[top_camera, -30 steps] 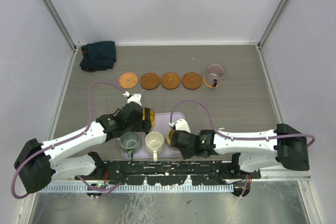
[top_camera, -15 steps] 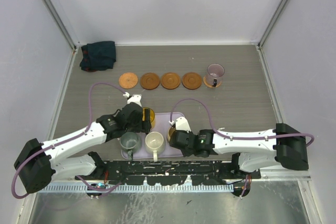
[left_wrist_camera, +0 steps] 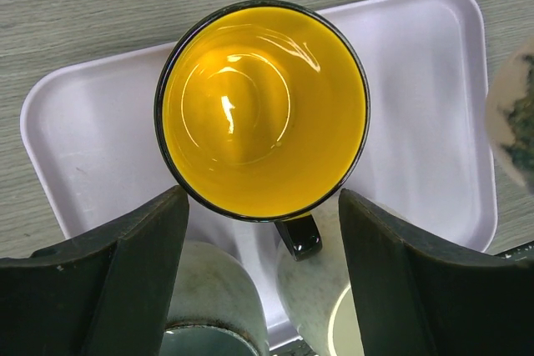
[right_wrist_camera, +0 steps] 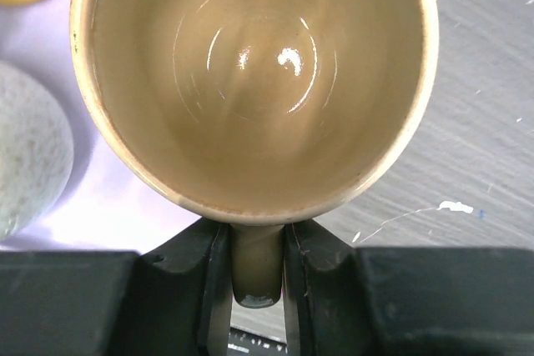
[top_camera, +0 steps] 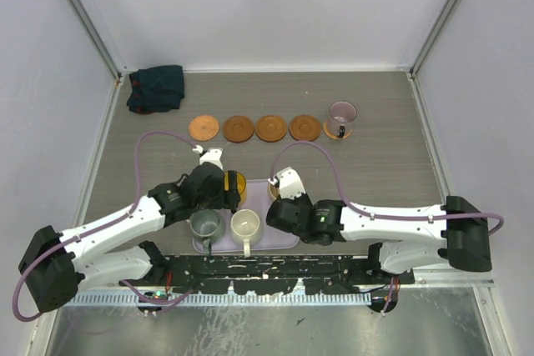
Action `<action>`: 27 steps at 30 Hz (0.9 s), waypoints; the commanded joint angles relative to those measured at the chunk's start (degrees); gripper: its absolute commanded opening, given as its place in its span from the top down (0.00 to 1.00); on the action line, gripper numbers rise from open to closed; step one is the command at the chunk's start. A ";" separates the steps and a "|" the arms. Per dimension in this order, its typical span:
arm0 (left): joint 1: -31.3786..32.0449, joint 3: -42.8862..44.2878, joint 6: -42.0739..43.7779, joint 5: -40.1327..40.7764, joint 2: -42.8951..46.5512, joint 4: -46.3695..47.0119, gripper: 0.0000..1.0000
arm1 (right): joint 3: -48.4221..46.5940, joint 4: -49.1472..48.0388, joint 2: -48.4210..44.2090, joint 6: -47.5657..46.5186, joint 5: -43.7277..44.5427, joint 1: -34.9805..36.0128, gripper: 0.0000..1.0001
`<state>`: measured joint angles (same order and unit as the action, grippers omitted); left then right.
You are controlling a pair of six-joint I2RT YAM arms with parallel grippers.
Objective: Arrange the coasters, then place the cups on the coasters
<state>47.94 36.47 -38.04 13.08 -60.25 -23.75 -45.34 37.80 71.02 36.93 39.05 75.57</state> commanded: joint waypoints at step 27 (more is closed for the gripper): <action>-0.07 3.77 5.02 2.80 8.93 -0.56 0.25 | -21.33 -33.95 24.14 -26.91 -14.82 -43.90 0.99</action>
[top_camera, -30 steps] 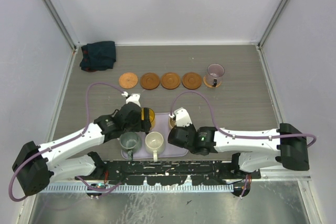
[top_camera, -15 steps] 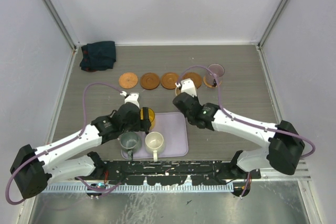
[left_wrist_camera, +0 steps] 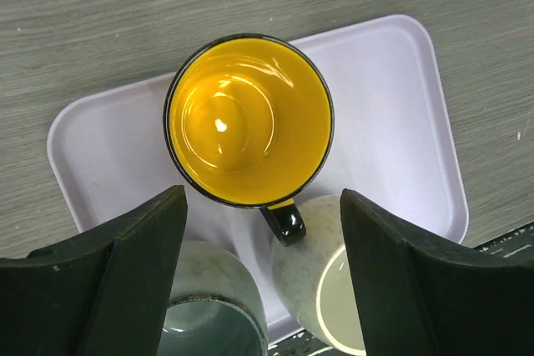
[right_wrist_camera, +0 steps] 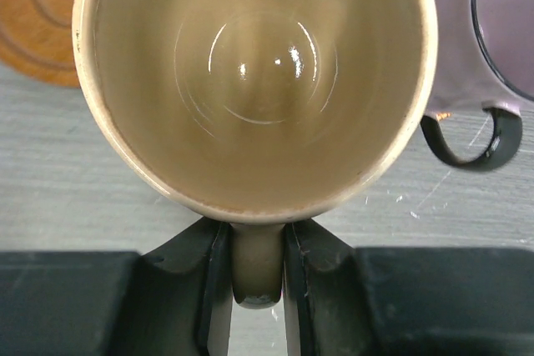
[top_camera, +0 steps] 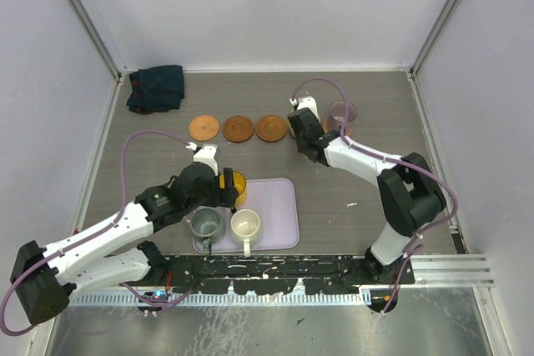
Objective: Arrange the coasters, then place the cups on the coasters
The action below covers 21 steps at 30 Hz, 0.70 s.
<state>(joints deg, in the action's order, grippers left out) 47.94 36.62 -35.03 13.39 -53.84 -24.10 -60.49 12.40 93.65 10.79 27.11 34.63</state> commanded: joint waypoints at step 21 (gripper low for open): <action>-0.15 6.34 5.43 12.18 2.76 -5.86 0.21 | -14.35 -4.34 11.52 0.87 -7.43 -8.25 0.99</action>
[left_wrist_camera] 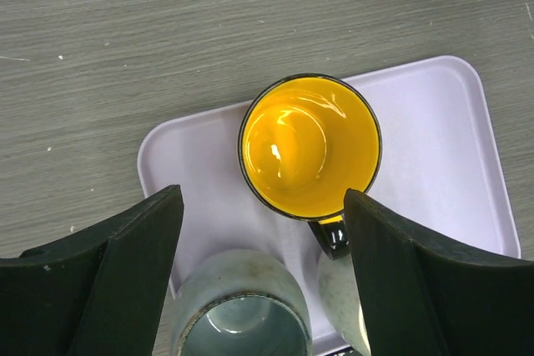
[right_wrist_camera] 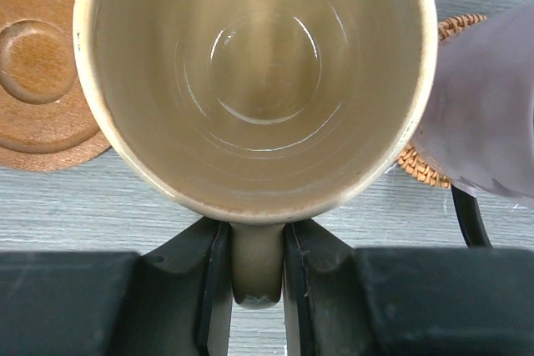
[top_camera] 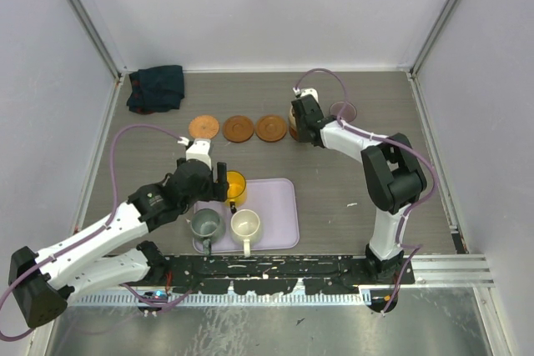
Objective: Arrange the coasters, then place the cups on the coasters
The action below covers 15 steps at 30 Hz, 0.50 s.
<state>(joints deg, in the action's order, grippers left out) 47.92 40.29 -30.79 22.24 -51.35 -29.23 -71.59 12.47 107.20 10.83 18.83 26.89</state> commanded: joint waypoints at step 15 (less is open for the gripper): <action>-0.16 2.14 1.50 3.93 -0.64 -0.47 0.20 | -1.95 -4.34 -1.42 1.88 0.58 -0.74 0.99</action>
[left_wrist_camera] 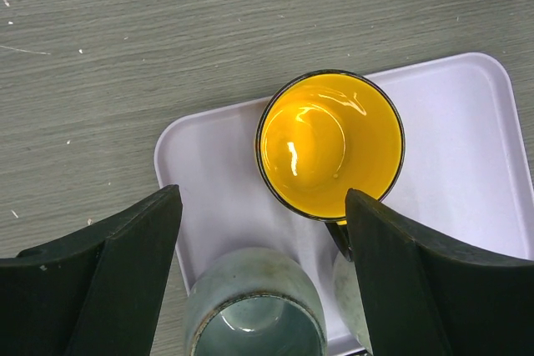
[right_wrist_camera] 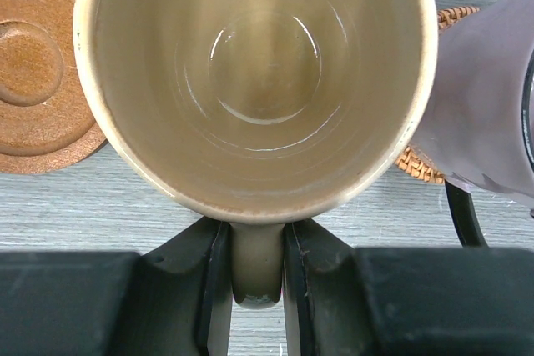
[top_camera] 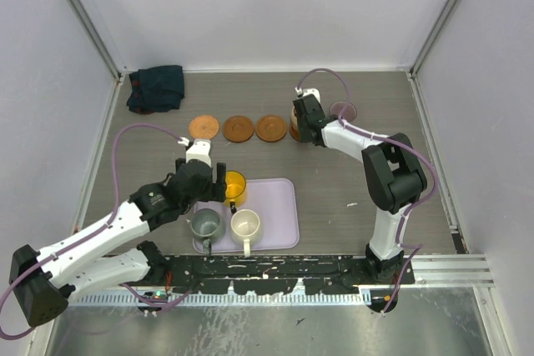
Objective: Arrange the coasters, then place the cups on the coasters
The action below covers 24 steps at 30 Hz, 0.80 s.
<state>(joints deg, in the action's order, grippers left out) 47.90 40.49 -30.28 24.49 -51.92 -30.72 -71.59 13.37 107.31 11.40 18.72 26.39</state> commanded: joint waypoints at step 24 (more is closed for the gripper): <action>-0.13 0.40 0.65 2.23 0.84 1.48 0.20 | 1.51 -4.90 -2.16 3.73 0.20 -0.28 0.87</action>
<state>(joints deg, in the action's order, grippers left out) 47.90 40.49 -30.28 24.91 -52.36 -30.70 -70.17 12.14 107.31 14.17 18.13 26.39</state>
